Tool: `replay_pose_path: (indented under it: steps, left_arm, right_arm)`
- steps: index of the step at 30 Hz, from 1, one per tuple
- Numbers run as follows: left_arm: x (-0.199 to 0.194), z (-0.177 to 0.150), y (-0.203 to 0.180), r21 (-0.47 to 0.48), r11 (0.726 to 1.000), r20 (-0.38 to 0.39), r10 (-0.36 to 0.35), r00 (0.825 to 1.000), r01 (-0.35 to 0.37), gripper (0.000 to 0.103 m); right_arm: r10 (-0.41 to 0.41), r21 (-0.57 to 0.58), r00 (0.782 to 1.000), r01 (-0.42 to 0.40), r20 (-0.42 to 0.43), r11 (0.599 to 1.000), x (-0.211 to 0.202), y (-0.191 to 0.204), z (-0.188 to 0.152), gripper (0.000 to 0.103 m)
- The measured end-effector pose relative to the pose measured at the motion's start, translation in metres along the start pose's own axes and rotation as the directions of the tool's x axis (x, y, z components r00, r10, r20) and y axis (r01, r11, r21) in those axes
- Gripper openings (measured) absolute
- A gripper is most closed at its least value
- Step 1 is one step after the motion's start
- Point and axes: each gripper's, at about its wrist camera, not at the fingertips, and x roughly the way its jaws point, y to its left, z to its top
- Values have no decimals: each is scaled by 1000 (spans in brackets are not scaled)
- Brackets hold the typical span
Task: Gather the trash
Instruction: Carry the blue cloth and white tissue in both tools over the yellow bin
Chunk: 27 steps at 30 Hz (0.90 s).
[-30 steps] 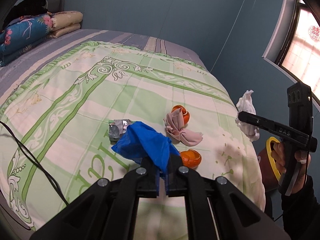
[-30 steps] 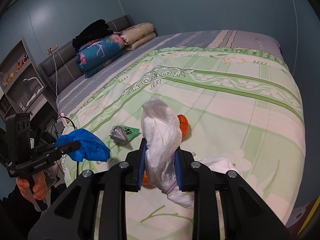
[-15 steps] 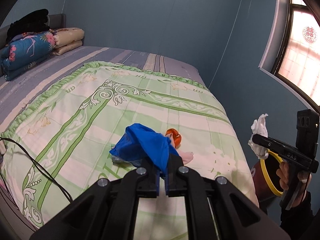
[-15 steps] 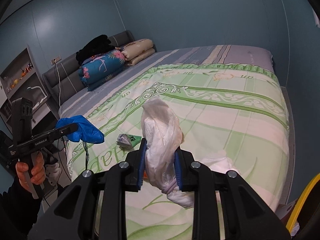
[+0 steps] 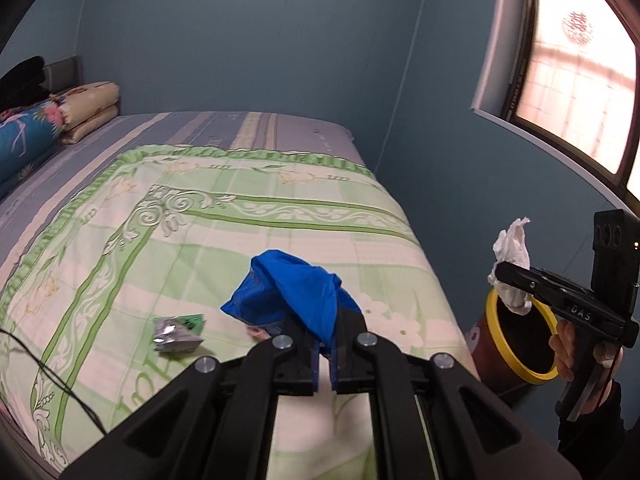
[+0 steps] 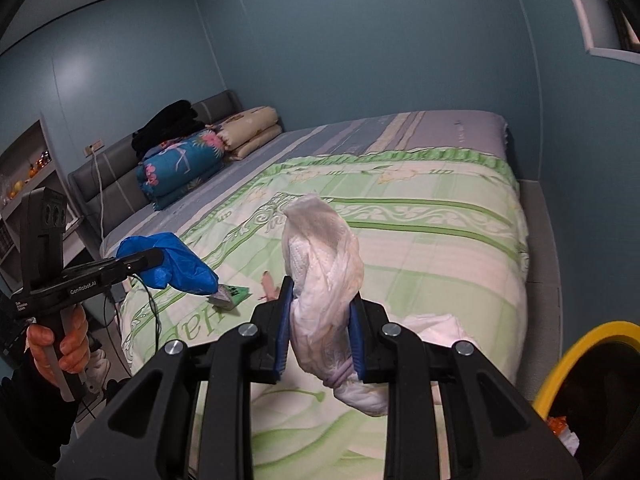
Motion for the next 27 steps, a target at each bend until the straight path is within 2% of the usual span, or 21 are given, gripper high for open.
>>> replay_pose_path:
  steps: [12, 19, 27]
  left_arm:
    - [27, 12, -94, 125, 982, -31, -136, 990, 139, 3]
    - [41, 13, -146, 193, 957, -61, -210, 976, 218, 3]
    - [58, 12, -205, 257, 916, -100, -293, 951, 309, 3]
  right_arm:
    - [-110, 71, 992, 106, 61, 992, -53, -46, -12, 23]
    - [-184, 113, 978, 173, 95, 978, -88, -81, -21, 23]
    - [-264, 168, 958, 243, 115, 955, -120, -112, -36, 23]
